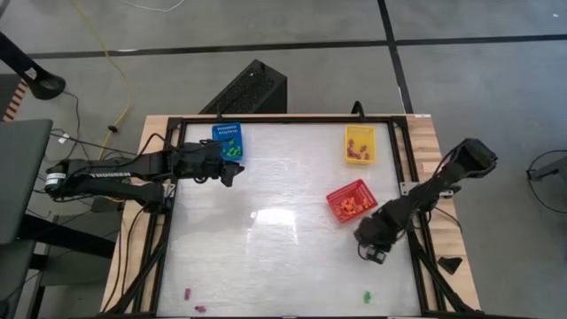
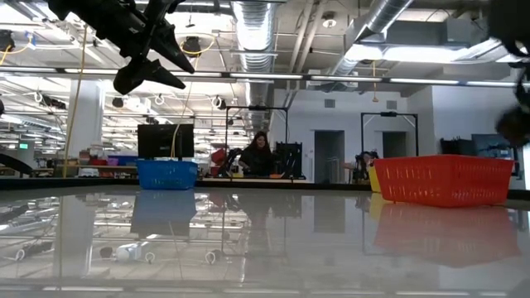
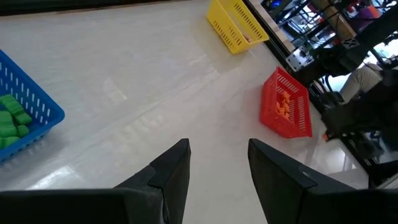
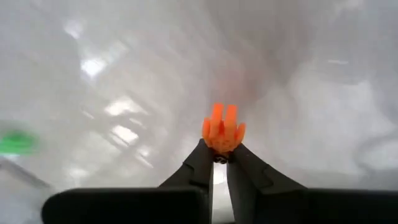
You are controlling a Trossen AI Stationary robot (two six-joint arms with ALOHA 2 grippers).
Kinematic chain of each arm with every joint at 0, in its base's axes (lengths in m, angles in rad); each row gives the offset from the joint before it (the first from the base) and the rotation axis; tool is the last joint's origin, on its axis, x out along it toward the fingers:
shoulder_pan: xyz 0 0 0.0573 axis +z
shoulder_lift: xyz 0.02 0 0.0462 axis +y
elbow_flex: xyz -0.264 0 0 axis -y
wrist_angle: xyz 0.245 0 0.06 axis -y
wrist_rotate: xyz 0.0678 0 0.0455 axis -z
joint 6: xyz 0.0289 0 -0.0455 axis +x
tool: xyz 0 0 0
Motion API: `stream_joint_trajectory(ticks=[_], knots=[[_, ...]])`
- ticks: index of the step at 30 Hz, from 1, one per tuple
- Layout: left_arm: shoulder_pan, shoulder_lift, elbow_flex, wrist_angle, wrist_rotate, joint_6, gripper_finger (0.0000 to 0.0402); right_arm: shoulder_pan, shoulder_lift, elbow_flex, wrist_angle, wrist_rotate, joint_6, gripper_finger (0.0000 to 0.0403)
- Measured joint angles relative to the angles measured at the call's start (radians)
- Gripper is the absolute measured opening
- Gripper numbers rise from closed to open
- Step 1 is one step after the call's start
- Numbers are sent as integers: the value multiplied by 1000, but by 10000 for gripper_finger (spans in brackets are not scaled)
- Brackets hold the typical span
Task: Sort Halloween decoration
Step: Put the orange skeleton toy into the red bin
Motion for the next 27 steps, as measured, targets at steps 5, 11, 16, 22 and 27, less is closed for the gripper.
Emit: stream_joint_trajectory(ticks=[5, 11, 16, 22, 27], knots=[[0, 0, 0, 1, -15, -2, 151, 1, -143, 62, 21, 139, 38, 54], [0, 0, 0, 1, -20, -13, 151, -38, -258, 85, 88, 329, -20, 54], [0, 0, 0, 1, -20, -18, 151, -137, -293, 84, 92, 448, -116, 53], [0, 0, 0, 1, -20, -22, 151, -348, -245, 82, 94, 445, -281, 53], [0, 0, 0, 1, 10, -22, 151, -473, -148, 82, -14, 357, -384, 52]])
